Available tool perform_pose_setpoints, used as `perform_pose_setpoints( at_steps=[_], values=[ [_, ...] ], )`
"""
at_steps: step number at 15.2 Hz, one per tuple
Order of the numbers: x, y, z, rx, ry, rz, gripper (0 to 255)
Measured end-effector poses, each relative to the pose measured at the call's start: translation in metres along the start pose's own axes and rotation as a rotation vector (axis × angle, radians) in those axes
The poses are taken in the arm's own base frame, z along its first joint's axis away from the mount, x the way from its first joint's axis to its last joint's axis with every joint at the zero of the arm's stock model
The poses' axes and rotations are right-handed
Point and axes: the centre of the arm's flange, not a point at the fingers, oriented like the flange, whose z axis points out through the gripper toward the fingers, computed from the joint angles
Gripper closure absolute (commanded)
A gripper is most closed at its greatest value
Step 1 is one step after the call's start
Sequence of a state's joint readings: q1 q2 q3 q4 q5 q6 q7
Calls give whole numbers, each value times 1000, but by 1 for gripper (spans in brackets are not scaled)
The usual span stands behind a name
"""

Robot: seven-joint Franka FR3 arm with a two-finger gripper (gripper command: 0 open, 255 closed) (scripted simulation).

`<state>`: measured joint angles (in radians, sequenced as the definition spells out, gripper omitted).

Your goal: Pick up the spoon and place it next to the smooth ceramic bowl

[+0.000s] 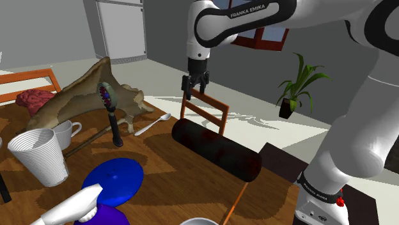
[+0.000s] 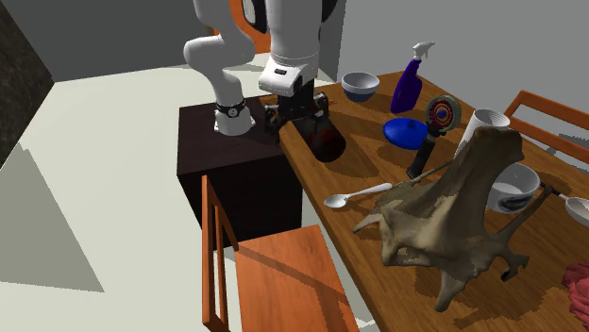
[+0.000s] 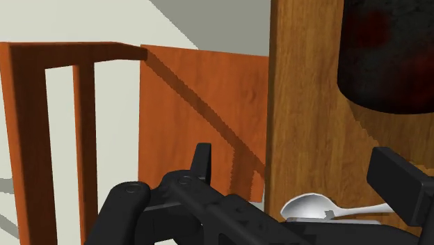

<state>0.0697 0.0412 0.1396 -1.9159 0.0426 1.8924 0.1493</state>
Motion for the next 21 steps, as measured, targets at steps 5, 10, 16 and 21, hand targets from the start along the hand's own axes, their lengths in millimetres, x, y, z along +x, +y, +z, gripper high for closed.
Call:
perform_pose_setpoints(
  at_steps=[5,10,16,21],
  values=[
    [55,-27,35,0,-37,1,0],
    [110,-49,71,1,-74,1,0],
    [122,-59,108,1,-86,1,0],
    [122,-59,126,1,-86,1,0]
  ],
)
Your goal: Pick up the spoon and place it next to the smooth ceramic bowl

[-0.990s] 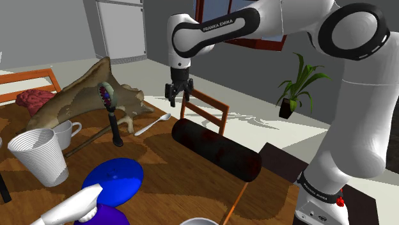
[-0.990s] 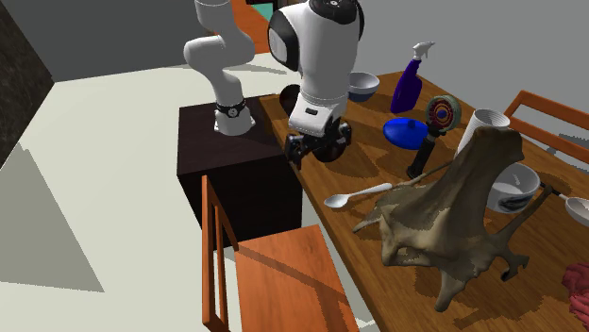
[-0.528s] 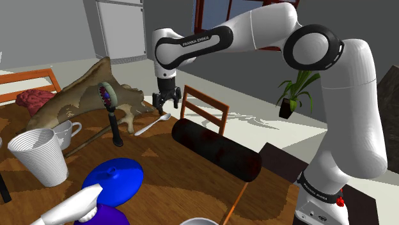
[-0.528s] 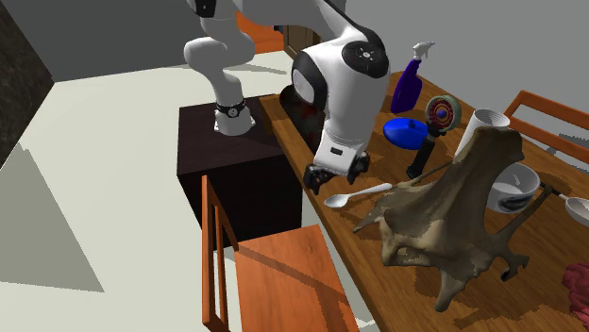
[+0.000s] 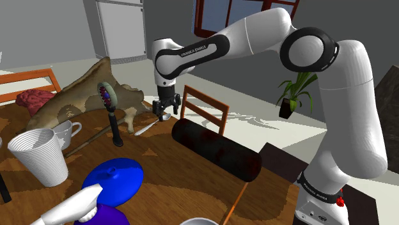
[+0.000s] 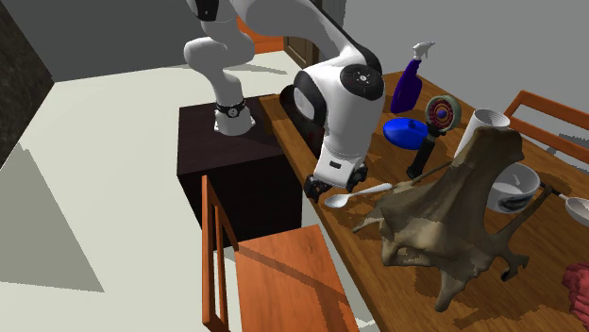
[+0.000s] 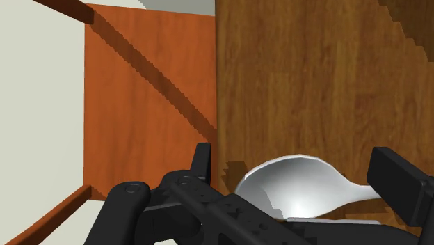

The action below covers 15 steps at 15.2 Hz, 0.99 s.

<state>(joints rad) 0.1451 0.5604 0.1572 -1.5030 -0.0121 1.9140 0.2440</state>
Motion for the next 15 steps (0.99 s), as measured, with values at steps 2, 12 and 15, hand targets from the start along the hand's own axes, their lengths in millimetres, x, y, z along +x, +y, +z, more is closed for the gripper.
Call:
perform_pose_setpoints(
  at_steps=[2,12,15],
  values=[
    [0,0,1,0,0,0,0],
    [0,0,1,0,1,0,255],
    [0,0,1,0,1,0,255]
  ],
)
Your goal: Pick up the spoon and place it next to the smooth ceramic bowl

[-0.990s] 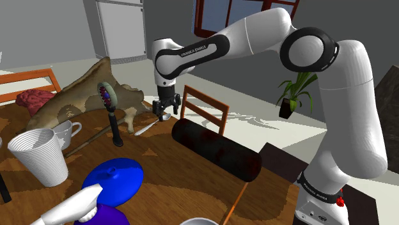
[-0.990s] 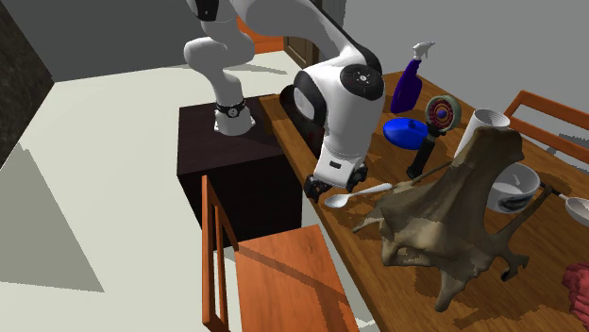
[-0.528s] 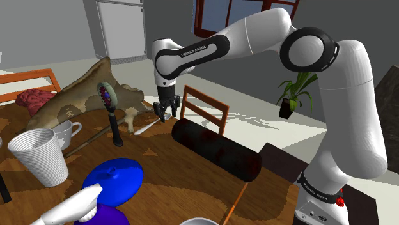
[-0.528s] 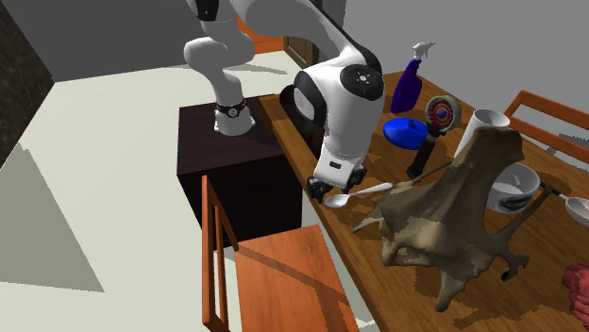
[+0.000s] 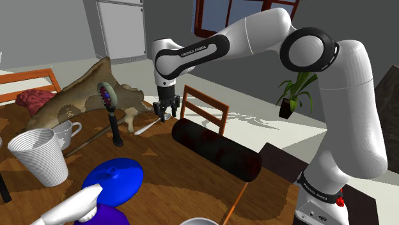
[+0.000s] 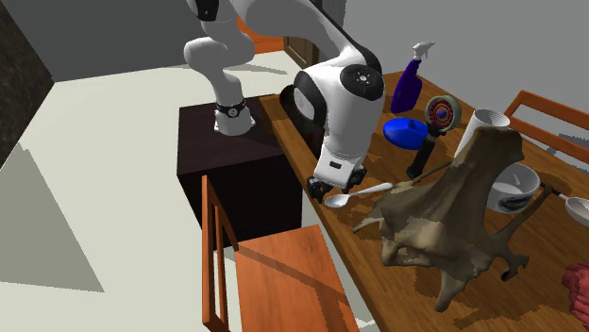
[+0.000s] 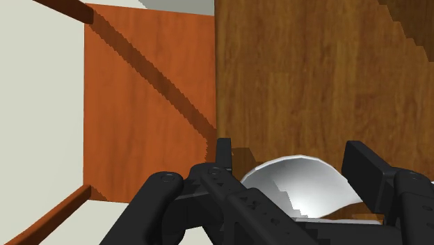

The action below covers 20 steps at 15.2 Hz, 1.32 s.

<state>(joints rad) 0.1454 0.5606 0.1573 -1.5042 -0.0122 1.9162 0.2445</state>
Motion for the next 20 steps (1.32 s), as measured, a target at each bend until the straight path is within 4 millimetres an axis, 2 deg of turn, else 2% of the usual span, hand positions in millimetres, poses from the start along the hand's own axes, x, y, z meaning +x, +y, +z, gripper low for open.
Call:
perform_pose_setpoints(
  at_steps=[7,20],
  values=[
    [-5,-2,-30,0,0,0,255],
    [-16,-4,-99,0,0,0,255]
  ],
)
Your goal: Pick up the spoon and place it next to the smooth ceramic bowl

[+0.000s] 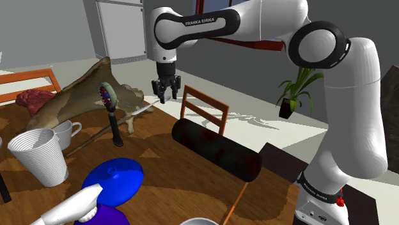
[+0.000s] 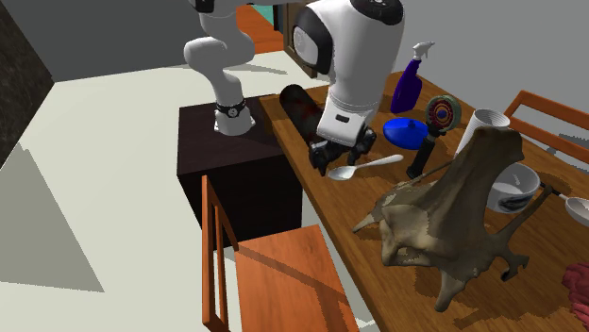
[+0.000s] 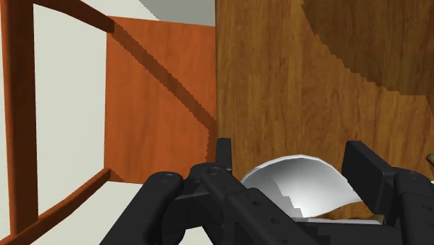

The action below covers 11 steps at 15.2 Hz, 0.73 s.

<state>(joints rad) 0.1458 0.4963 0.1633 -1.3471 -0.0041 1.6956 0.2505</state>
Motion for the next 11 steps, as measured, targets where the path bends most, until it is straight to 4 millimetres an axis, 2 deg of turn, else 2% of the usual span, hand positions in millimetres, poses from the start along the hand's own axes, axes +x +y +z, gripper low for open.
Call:
perform_pose_setpoints(
  at_steps=[8,11],
  values=[
    [-7,-1,-41,0,0,0,255],
    [-27,-19,-43,0,0,0,255]
  ],
)
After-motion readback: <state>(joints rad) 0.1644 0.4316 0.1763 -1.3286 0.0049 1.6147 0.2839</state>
